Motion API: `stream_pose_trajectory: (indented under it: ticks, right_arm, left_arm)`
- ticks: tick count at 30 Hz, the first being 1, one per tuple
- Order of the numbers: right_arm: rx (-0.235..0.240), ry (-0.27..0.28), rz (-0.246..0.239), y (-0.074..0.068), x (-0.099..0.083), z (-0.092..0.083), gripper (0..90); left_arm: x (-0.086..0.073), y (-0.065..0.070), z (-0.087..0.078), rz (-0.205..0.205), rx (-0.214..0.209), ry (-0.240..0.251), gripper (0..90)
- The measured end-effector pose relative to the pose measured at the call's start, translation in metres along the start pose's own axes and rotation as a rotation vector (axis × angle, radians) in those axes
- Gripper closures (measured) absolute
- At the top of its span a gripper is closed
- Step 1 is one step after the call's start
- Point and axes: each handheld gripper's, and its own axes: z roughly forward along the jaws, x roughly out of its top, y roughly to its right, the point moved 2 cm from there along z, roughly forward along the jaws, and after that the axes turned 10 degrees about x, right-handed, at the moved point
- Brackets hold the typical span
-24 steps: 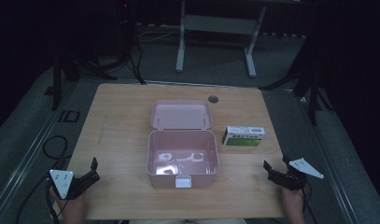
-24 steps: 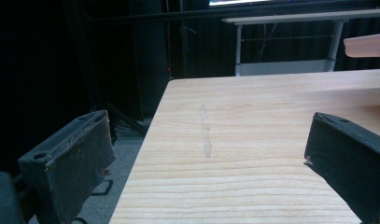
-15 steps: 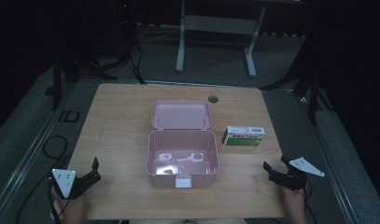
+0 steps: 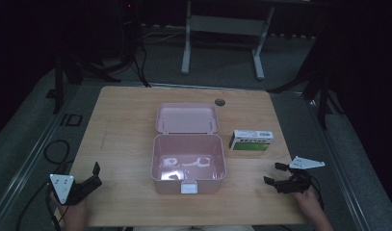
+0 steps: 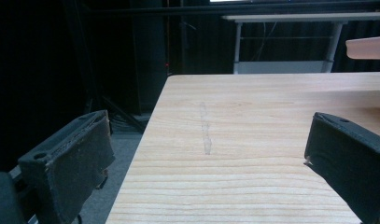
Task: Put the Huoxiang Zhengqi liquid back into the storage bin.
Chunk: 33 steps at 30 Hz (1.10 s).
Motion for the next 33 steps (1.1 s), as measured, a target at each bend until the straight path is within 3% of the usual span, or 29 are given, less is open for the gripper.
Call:
stream_pose_trajectory:
  ticks: [2,6,13,17,22,31,33]
  right_arm:
    - [0.058,-0.062,-0.032,-0.003,0.004,0.001,12.9]
    - [0.117,-0.196,-0.127,-0.010,0.013,0.005,13.3]
    - [0.166,-0.421,-0.260,-0.022,0.026,0.010,13.6]
    - [0.180,-0.531,-0.287,-0.026,0.032,0.012,13.6]
    - [0.150,-0.687,-0.325,-0.031,0.039,0.016,13.7]
    - [0.167,-0.847,-0.361,-0.043,0.054,0.025,13.2]
    - [0.170,-0.860,-0.364,-0.045,0.056,0.026,13.2]
  left_arm:
    - [0.000,0.000,0.000,0.003,-0.002,-0.003,1.1]
    - [0.000,0.001,0.000,0.003,-0.012,-0.003,1.1]
    - [0.000,0.001,0.001,0.010,-0.020,0.001,1.1]
    - [0.000,0.002,0.000,0.012,-0.022,0.002,1.1]
    - [0.000,0.002,0.000,0.013,-0.030,0.002,1.1]
    - [0.000,0.004,0.001,0.028,-0.043,0.001,1.1]
    - [0.000,0.004,0.000,0.028,-0.046,0.004,1.1]
